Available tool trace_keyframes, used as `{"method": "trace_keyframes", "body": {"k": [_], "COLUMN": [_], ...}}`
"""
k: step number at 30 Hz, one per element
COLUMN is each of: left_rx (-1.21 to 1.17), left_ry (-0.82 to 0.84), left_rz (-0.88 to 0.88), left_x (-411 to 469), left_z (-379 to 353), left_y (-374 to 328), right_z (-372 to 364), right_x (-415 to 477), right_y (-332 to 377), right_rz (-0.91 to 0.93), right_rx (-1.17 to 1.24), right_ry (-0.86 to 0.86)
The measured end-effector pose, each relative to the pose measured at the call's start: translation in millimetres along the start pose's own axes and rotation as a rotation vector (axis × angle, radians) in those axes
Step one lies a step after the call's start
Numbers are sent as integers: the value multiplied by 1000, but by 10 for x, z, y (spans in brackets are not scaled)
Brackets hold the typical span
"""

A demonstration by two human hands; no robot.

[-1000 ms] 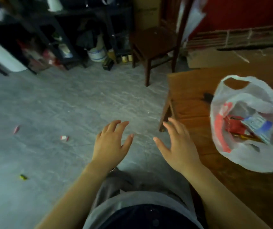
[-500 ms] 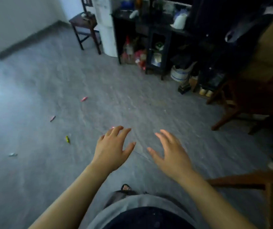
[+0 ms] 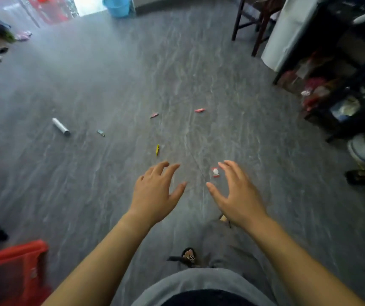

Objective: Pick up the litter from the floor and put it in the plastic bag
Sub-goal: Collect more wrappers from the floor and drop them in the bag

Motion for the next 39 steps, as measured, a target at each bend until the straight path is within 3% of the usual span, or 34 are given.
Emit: {"method": "trace_keyframes", "body": {"k": [11, 19, 23, 33, 39], "left_rx": [-13, -39, -8, 162, 210], "left_ry": [62, 210, 289, 479, 456], "left_rz": [80, 48, -17, -240, -254], "left_x": [2248, 3460, 4087, 5675, 5878], "left_z": [-591, -1646, -2639, -5744, -6609], "left_y": [-35, 233, 775, 2899, 3971], "right_z": [-391, -1108, -2141, -5981, -6946], "right_x": [2024, 2894, 3277, 4466, 4550], "right_y": [-1178, -2029, -2592, -4250, -4607], "right_rz": [-68, -224, -334, -550, -614], "right_rx": [30, 32, 62, 20, -84], "right_ry": [67, 79, 31, 77, 145]}}
Point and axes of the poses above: each hand's wrist, its own x-axis towards the middle knuckle, its own z-axis out of the back of the hand, y = z × x, the point moved 7 cm from there along x, towards the middle knuckle, and after that the axes turned 11 degrees about -x, right-handed, at the moved point
